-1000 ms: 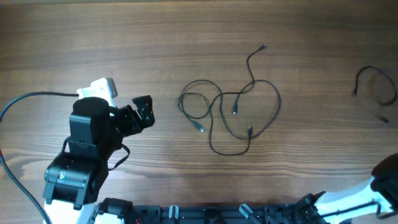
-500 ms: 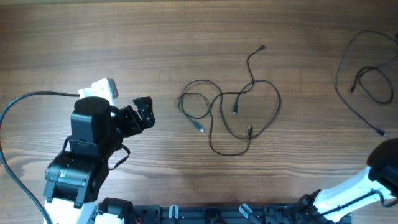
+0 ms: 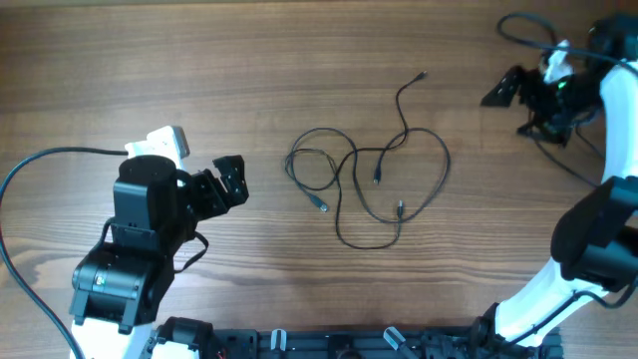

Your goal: Untangle cables

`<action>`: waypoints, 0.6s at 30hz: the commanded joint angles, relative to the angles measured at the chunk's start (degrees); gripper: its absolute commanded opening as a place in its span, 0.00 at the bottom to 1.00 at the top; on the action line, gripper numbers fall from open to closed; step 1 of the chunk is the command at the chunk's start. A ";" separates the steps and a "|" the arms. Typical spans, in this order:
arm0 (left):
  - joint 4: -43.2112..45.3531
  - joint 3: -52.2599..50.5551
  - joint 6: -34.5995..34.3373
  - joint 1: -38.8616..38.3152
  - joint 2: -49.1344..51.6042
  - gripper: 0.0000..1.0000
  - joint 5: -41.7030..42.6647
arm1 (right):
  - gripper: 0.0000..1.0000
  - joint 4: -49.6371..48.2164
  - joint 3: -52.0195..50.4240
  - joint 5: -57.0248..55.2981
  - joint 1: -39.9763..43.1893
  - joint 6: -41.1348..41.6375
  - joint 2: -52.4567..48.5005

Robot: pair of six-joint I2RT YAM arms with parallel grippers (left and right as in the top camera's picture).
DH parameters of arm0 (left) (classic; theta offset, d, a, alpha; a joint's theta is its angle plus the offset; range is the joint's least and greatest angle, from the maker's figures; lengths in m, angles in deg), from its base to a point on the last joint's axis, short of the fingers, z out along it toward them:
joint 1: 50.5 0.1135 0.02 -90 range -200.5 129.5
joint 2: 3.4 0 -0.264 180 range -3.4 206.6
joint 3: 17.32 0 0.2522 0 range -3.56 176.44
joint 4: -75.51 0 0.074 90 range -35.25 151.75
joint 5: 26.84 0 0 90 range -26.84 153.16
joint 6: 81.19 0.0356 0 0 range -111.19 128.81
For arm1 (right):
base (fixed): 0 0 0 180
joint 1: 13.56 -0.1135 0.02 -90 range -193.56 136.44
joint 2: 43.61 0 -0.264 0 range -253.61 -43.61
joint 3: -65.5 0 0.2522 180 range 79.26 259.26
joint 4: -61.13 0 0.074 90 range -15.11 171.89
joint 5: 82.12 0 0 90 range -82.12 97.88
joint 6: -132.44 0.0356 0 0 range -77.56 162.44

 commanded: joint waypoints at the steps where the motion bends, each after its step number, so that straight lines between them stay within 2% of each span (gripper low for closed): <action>1: 0.13 0.15 0.92 -0.20 0.17 1.00 0.70 | 0.98 -2.99 -6.82 2.03 -1.86 -0.28 -0.44; 6: 0.13 0.15 0.92 -0.20 0.17 1.00 0.70 | 0.98 -15.08 -21.05 8.90 -4.11 -0.24 -0.44; 9: 0.13 0.15 0.92 -0.20 0.17 1.00 0.70 | 0.98 -17.20 -24.92 8.81 -4.24 -0.26 -0.44; 18: 0.13 0.15 0.90 -0.20 0.17 1.00 0.70 | 1.00 -31.50 -38.71 9.09 -4.76 -0.20 -0.44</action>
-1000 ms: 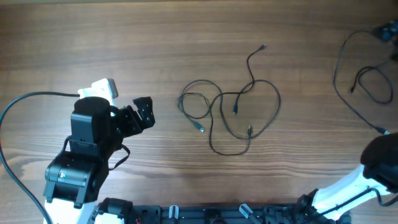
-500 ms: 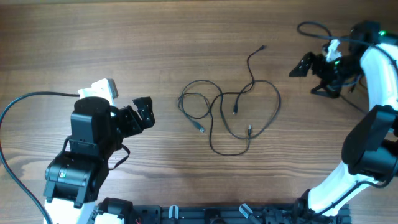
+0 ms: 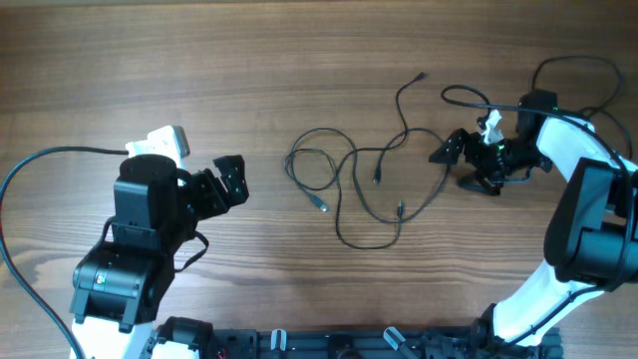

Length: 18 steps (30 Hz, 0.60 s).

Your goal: Untangle cables

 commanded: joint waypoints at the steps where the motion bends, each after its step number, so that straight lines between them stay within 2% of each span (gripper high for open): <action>1: 0.15 0.15 0.92 -0.20 -0.04 1.00 0.70 | 1.00 -4.96 -5.88 -0.94 -0.94 -0.33 -1.40; 7: 0.15 0.15 0.92 -0.20 -0.04 1.00 0.70 | 1.00 -21.05 -15.63 2.23 -5.20 7.30 -1.40; 8: 0.15 0.15 0.90 -0.20 -0.04 1.00 0.70 | 0.97 -23.32 -16.79 2.23 -6.60 9.33 -1.40; 9: 0.15 0.15 0.92 -0.20 -0.04 1.00 0.70 | 0.86 -24.65 -17.35 2.21 -7.96 10.62 -1.40; 10: 0.15 0.15 0.92 -0.20 -0.04 1.00 0.70 | 0.71 -25.33 -17.42 2.21 -9.03 11.04 -1.40; 11: 0.15 0.15 0.92 -0.20 -0.04 1.00 0.70 | 0.41 -25.99 -17.38 2.23 -10.23 11.76 -1.40; 12: 0.15 0.15 0.92 -0.20 -0.04 1.00 0.70 | 0.04 -25.99 -17.14 2.47 -10.73 13.09 -1.38; 15: 0.15 0.15 0.92 -0.20 -0.04 1.00 0.70 | 0.05 -24.65 -15.85 4.07 -11.04 13.84 2.36; 18: 0.15 0.15 0.90 -0.20 -0.04 1.00 0.70 | 0.04 -21.20 -13.42 2.67 -11.04 14.56 16.35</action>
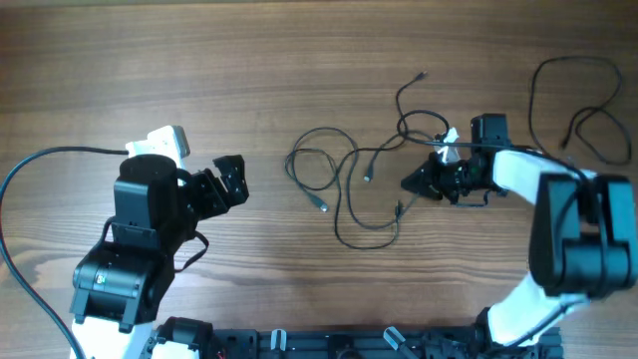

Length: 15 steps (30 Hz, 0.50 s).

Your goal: Untangle cables

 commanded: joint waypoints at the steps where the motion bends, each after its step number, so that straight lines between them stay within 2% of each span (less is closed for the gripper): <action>1: 0.17 0.15 0.92 -0.20 -0.04 1.00 0.70 | 0.04 2.29 3.58 -4.37 -0.24 1.44 16.41; 3: 0.17 0.15 0.92 -0.20 -0.04 1.00 0.70 | 0.04 4.15 9.81 -8.55 -0.24 3.48 30.47; 7: 0.17 0.15 0.92 -0.20 -0.04 1.00 0.70 | 0.04 3.98 24.20 -16.31 -0.24 7.19 41.55; 11: 0.17 0.15 0.90 -0.20 -0.04 1.00 0.68 | 0.04 1.51 41.24 -19.56 -0.24 9.22 40.33; 15: 0.17 0.15 0.92 -0.20 -0.04 1.00 0.70 | 0.04 -4.70 58.80 -24.76 -0.17 12.46 34.36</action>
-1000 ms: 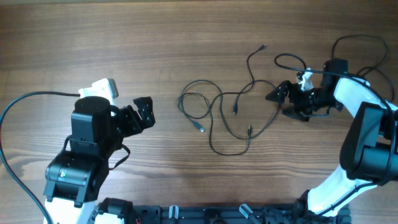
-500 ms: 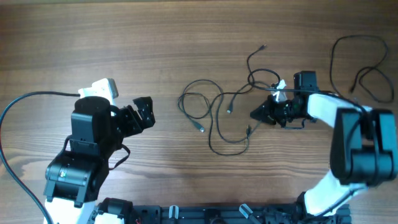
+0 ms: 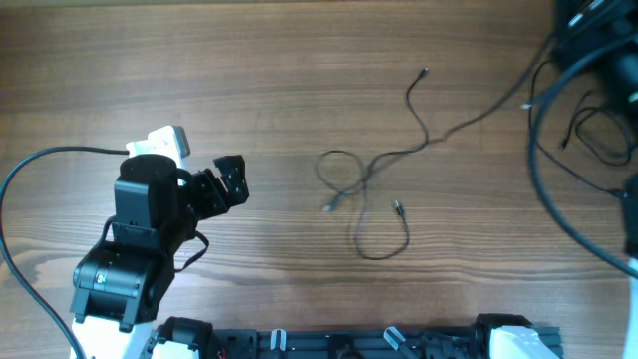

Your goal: Untangle cables

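Observation:
A tangle of thin black cables (image 3: 361, 187) lies at the table's middle, with a small loop, a lower loop and plug ends showing. One strand (image 3: 478, 118) runs taut from the tangle up to the right, toward my right gripper (image 3: 581, 35). That gripper is raised close under the camera at the top right corner, dark and blurred, and seems shut on that strand. Well left of the tangle my left gripper (image 3: 231, 179) rests open, holding nothing.
Another black cable (image 3: 601, 128) lies in loose loops at the right edge, apart from the tangle. The right arm's own thick cable (image 3: 543, 189) sweeps down the right side. The left arm's body (image 3: 140, 239) fills the lower left.
My right gripper was low at the tangle's right side; now it is high at the top right with a strand stretched after it. The tangle has tightened and shifted right. The left arm stayed put.
My right gripper stood at the far right edge, where a loose cable then lay. It was then closer to the tangle, then at its right side. Now it is raised top right with a strand drawn out. The left gripper never moved.

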`<action>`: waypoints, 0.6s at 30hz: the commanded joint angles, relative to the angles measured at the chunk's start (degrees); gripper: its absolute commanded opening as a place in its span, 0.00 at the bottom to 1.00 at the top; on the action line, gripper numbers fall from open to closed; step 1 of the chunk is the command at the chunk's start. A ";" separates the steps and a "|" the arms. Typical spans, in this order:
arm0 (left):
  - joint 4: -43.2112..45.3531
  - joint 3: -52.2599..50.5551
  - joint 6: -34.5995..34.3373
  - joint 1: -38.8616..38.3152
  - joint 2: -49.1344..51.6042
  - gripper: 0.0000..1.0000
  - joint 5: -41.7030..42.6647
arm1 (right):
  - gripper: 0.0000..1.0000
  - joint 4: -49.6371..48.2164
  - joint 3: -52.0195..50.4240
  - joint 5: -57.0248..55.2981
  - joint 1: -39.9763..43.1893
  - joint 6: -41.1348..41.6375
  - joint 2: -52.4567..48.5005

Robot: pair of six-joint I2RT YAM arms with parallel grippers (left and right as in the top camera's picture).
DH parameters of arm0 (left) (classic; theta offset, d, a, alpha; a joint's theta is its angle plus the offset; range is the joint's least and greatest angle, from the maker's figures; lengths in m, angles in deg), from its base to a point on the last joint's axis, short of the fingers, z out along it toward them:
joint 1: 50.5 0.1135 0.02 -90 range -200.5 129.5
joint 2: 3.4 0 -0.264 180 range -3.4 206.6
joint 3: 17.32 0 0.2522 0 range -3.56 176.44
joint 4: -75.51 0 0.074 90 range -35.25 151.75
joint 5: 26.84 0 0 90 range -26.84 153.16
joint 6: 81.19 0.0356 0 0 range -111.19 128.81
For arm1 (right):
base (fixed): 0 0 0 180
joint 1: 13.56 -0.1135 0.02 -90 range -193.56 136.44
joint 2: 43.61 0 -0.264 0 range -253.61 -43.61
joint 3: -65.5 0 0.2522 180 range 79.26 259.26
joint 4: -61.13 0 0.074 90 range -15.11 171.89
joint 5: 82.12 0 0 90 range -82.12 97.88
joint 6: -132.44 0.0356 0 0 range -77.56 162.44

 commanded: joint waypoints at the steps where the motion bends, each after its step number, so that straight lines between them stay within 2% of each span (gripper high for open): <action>1: 0.15 0.15 0.92 -0.20 -0.09 1.00 0.70 | 0.04 -4.17 12.07 -5.49 -0.17 2.97 -4.90; 3: 0.15 0.15 0.92 -0.20 -0.09 1.00 0.70 | 0.04 -11.04 21.03 -6.32 -0.20 0.70 -9.49; 5: 0.15 0.15 0.90 -0.20 -0.09 1.00 0.70 | 0.05 -17.18 25.14 -8.04 -0.17 -2.01 -12.26; 7: 0.15 0.15 0.92 -0.20 -0.09 1.00 0.70 | 0.04 -17.14 25.86 -11.52 -0.17 -4.61 -13.05; 11: 0.15 0.15 0.92 -0.20 -0.09 1.00 0.70 | 0.05 -5.66 25.83 -29.16 -0.17 -20.22 -14.25; 14: 0.15 0.15 0.90 -0.20 -0.09 1.00 0.70 | 0.04 -1.01 25.83 -43.43 -0.13 -31.45 -16.76; 16: 0.15 0.15 0.92 -0.20 -0.09 1.00 0.70 | 0.04 0.28 25.83 -50.73 1.51 -34.82 -19.02; 18: 0.15 0.15 0.92 -0.20 -0.09 1.00 0.70 | 0.04 4.66 25.83 -52.37 8.39 -32.04 -22.32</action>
